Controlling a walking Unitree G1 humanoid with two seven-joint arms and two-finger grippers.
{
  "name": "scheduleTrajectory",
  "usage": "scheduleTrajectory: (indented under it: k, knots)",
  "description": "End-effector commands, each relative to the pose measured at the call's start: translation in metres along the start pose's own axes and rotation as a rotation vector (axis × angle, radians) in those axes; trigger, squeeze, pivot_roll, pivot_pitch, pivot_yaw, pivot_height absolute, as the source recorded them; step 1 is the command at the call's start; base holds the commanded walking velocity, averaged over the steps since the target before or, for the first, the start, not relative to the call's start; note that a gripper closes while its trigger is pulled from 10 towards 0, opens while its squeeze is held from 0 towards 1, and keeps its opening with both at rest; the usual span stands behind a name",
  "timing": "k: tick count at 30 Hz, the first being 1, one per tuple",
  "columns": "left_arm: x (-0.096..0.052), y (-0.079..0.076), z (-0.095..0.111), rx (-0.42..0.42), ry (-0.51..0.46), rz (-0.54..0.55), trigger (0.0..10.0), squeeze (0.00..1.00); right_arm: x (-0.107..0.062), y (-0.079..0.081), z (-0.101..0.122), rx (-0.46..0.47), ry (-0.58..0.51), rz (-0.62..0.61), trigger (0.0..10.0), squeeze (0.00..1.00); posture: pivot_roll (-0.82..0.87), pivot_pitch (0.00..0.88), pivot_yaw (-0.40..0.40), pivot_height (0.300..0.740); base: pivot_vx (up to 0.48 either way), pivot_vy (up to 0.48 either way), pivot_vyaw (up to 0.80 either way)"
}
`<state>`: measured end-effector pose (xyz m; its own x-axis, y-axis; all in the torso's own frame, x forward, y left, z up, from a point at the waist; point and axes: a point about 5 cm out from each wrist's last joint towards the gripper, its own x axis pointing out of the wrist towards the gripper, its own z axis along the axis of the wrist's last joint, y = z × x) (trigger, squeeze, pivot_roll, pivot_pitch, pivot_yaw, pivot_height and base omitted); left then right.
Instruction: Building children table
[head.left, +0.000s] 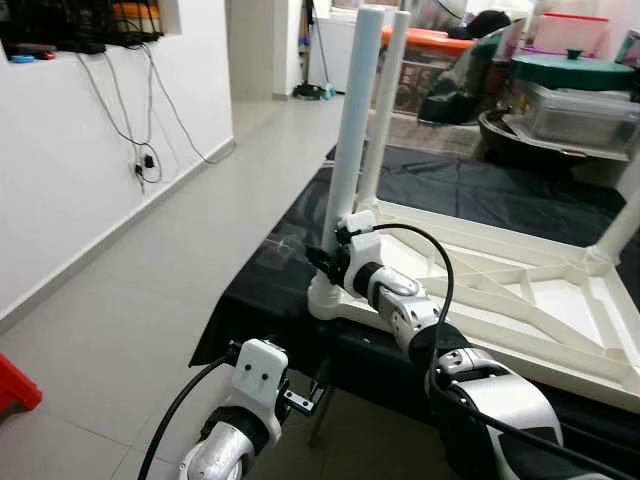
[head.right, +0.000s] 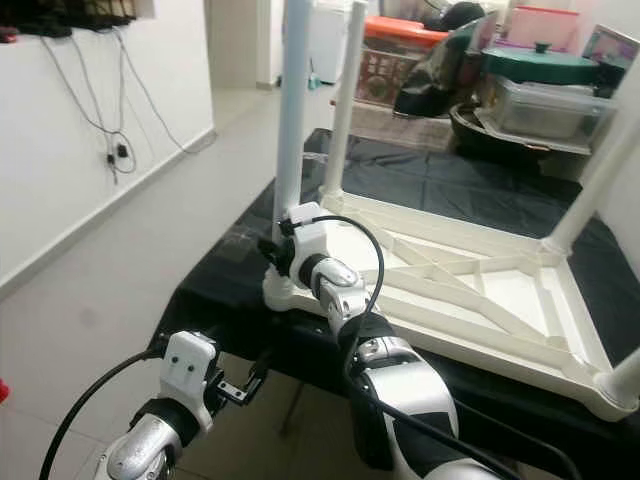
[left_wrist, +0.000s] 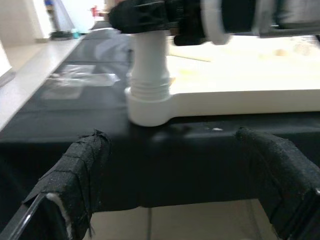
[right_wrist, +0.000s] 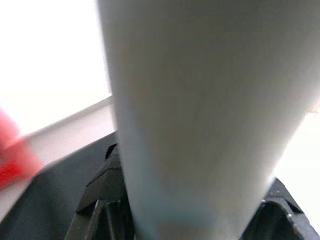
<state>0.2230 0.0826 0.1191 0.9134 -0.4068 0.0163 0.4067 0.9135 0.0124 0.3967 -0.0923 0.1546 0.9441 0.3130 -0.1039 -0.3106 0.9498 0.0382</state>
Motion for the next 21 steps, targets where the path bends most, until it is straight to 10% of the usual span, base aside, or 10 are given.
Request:
scheduleTrajectory:
  k: [1, 2, 11, 13, 14, 15, 16, 19, 20, 21]
  knots:
    - [0.000, -0.001, -0.004, -0.003, 0.013, -0.003, 10.0, 0.00, -0.011, -0.039, -0.008, 0.026, 0.012, -0.301, 0.0, 0.00, 0.08, 0.000, -0.100, 0.740, 0.000, 0.000, 0.00]
    - [0.002, -0.001, -0.005, -0.001, 0.014, -0.008, 10.0, 0.00, -0.025, -0.045, -0.023, 0.112, 0.010, -0.574, 0.0, 0.00, 0.07, 0.000, -0.096, 0.740, 0.000, 0.000, 0.00]
    - [0.003, 0.000, -0.005, 0.007, 0.010, -0.010, 10.0, 0.00, -0.024, -0.010, -0.031, 0.190, 0.003, -0.613, 0.0, 0.00, 0.08, 0.000, -0.100, 0.740, 0.000, 0.000, 0.00]
    - [0.004, 0.000, -0.005, 0.008, 0.010, -0.010, 10.0, 0.00, -0.021, -0.004, -0.032, 0.203, 0.009, -0.581, 1.7, 0.00, 0.08, 0.000, -0.097, 0.740, 0.000, 0.000, 0.00]
    - [0.004, 0.000, -0.005, 0.009, 0.009, -0.010, 10.0, 0.00, -0.018, 0.007, -0.031, 0.212, -0.010, -0.492, 10.0, 0.00, 0.08, 0.000, -0.101, 0.740, 0.000, 0.000, 0.00]
    - [0.004, 0.000, -0.005, 0.009, 0.009, -0.010, 10.0, 0.00, -0.018, 0.007, -0.031, 0.212, -0.010, -0.492, 10.0, 0.00, 0.08, 0.000, -0.101, 0.740, 0.000, 0.000, 0.00]
    - [0.004, 0.001, -0.005, 0.010, 0.009, -0.010, 10.0, 0.00, -0.016, 0.016, -0.030, 0.225, -0.032, -0.411, 10.0, 1.00, 0.08, 0.000, -0.099, 0.740, 0.000, 0.000, 0.00]
    - [0.005, 0.001, -0.005, 0.010, 0.008, -0.011, 10.0, 0.00, -0.016, 0.023, -0.026, 0.198, -0.078, -0.324, 10.0, 1.00, 0.08, 0.000, -0.099, 0.740, 0.000, 0.000, 0.00]
    - [0.005, 0.001, -0.005, 0.011, 0.007, -0.013, 10.0, 0.00, -0.017, 0.017, -0.024, 0.174, -0.097, -0.318, 10.0, 0.75, 0.08, 0.000, -0.100, 0.740, 0.000, 0.000, 0.00]
    - [0.005, 0.001, -0.005, 0.011, 0.007, -0.013, 10.0, 0.00, -0.017, 0.017, -0.024, 0.174, -0.097, -0.318, 10.0, 0.75, 0.08, 0.000, -0.100, 0.740, 0.000, 0.000, 0.00]
